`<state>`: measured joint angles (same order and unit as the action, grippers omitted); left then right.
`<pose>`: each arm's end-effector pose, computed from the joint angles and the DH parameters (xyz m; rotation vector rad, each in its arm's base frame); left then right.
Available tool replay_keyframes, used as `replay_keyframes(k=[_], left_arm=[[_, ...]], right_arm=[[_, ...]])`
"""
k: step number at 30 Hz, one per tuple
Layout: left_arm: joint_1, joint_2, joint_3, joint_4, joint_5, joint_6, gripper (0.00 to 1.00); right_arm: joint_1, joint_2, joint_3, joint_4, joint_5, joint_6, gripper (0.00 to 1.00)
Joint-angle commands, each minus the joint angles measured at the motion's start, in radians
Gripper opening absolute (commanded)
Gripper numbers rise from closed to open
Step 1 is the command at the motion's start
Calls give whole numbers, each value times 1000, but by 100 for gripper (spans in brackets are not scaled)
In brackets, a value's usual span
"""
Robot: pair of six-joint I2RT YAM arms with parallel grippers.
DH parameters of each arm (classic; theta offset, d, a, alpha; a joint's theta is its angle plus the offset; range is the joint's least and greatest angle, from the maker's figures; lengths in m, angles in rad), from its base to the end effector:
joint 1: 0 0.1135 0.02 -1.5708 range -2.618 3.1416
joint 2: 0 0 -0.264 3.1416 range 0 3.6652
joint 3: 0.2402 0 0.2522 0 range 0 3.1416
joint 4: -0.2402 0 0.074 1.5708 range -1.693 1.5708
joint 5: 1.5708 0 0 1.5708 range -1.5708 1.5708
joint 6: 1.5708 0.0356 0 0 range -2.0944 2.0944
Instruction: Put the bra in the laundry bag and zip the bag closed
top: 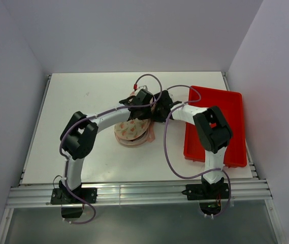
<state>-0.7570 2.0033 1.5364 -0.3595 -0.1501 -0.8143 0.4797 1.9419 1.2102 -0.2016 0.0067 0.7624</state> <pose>0.3310 -0.3054 0.2162 -0.1426 2.4556 -0.5482 0.3579 0.1859 0.1524 0.3658 2.5505 0.4877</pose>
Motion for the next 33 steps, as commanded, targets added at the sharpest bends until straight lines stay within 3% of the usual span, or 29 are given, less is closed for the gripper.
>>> replay_keyframes(k=[1, 15, 23, 33], left_arm=[[-11, 31, -16, 77, 67, -31, 0], [-11, 117, -105, 111, 133, -48, 0], [-11, 40, -245, 119, 126, -22, 0], [-10, -29, -343, 142, 136, -22, 0]], right_arm=[[10, 19, -12, 27, -1, 12, 29], [-9, -109, -60, -7, 21, 32, 30], [-55, -225, -64, -54, 32, 12, 31], [-58, -250, -31, -76, 32, 8, 31]])
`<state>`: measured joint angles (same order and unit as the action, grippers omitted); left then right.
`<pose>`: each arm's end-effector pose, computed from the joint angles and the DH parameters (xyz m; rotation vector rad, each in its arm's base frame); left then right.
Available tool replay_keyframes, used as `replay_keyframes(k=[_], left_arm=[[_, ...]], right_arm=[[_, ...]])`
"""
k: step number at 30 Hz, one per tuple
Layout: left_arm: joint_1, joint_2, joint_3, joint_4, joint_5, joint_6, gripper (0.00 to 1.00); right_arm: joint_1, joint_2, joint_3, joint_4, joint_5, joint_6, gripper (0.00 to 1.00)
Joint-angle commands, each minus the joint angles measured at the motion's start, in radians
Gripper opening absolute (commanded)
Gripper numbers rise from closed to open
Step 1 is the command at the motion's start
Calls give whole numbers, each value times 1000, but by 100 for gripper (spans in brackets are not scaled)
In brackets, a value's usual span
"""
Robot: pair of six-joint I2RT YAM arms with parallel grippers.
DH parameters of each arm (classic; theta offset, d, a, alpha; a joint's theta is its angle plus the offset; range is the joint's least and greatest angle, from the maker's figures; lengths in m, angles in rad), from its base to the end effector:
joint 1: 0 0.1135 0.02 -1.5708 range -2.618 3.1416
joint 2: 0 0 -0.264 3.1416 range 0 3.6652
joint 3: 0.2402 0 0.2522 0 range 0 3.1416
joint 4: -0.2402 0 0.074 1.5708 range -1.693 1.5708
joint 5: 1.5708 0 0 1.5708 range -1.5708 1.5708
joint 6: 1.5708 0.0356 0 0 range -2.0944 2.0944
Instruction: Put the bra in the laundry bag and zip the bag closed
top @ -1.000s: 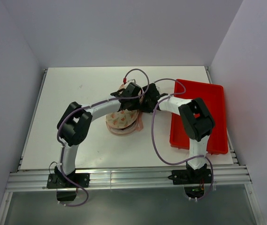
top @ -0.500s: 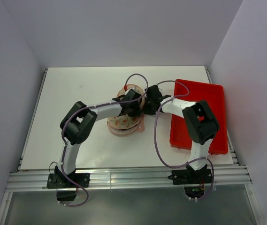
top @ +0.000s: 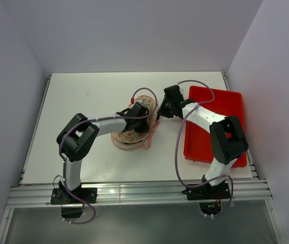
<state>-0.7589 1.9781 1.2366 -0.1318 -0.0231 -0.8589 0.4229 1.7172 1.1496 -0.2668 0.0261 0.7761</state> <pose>0.3025 -0.2858 0.1507 -0.1390 2.5632 -0.6549 0.3386 0.1514 0.2124 0.4465 2.4308 0.5113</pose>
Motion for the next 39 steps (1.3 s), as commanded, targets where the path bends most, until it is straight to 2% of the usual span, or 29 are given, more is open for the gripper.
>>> replay_keyframes(k=[1, 8, 16, 21, 23, 32, 36, 39], left_arm=[[-8, -7, -45, -91, 9, 24, 0], [-8, -65, -120, -112, -4, 50, 0], [-2, -169, -216, -150, -38, 75, 0], [-2, -211, -236, -158, -38, 81, 0], [-2, -226, -246, -160, -43, 86, 0], [6, -248, -287, -141, -43, 78, 0], [16, -257, -313, -123, -37, 72, 0], [23, -269, -328, -112, -32, 69, 0]], right_arm=[[-1, -24, 29, -9, 11, -6, 31], [1, 12, 87, -28, 34, -40, 31], [-1, 82, 301, -32, -60, -135, 30], [5, 238, 507, -103, -143, -173, 30], [7, 290, 535, -103, -189, -173, 29], [24, 387, 492, 66, -484, -166, 28], [37, 380, 411, 153, -538, -146, 27], [54, 395, 409, 123, -529, -165, 27]])
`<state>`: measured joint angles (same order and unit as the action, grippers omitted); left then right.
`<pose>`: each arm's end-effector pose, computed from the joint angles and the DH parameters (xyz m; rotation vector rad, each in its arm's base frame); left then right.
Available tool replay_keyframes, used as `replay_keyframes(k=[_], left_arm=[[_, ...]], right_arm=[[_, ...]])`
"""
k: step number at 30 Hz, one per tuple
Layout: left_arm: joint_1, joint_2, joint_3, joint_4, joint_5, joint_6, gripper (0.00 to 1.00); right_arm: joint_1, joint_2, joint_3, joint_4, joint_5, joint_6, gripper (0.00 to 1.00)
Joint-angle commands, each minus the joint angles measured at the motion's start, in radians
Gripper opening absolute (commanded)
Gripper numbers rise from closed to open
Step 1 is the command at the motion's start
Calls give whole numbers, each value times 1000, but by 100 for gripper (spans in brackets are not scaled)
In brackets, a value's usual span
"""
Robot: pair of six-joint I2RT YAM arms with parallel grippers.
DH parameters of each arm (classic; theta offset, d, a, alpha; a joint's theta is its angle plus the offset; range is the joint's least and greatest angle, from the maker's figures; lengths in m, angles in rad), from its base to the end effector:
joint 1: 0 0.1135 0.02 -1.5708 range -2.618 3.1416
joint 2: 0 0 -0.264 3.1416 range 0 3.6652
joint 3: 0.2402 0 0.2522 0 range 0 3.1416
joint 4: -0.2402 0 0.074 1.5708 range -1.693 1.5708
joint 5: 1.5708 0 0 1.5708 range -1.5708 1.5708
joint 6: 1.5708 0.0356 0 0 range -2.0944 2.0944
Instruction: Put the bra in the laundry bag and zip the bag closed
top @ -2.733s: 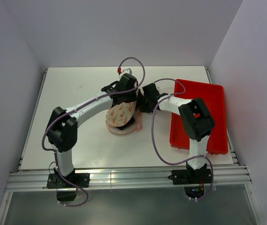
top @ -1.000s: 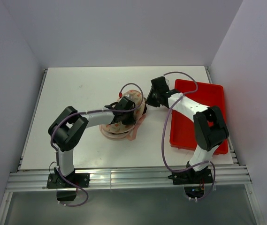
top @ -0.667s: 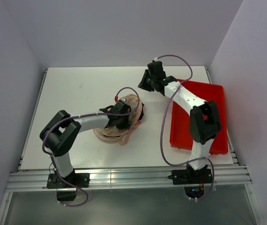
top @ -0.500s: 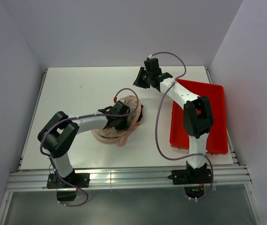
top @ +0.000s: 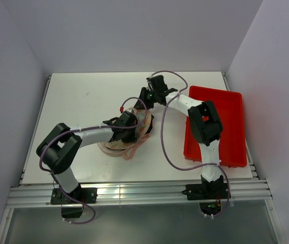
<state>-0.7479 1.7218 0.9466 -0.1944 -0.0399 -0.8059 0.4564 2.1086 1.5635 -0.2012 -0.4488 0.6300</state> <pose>0.2492 -0.2293 0.1556 -0.0927 2.6334 -0.5352 0.4184 0.2226 0.1925 -0.0313 2.4708 1.0362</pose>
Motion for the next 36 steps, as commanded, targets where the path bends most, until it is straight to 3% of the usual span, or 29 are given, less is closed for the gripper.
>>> replay_keyframes(k=[1, 9, 17, 27, 36], left_arm=[[13, -16, -45, -48, -17, 16, 0], [70, -28, -68, -54, -11, 4, 0], [150, 8, -60, -82, -23, -27, 0], [185, 169, 210, -217, -167, 16, 0], [243, 283, 440, -307, -201, 89, 0]], right_arm=[[25, 11, -13, 62, -59, -21, 27], [39, -39, -149, -23, 168, -12, 24], [44, -191, -328, -56, 372, -10, 23], [165, -355, -592, 40, 381, 49, 21], [366, -311, -504, 62, 321, 138, 21]])
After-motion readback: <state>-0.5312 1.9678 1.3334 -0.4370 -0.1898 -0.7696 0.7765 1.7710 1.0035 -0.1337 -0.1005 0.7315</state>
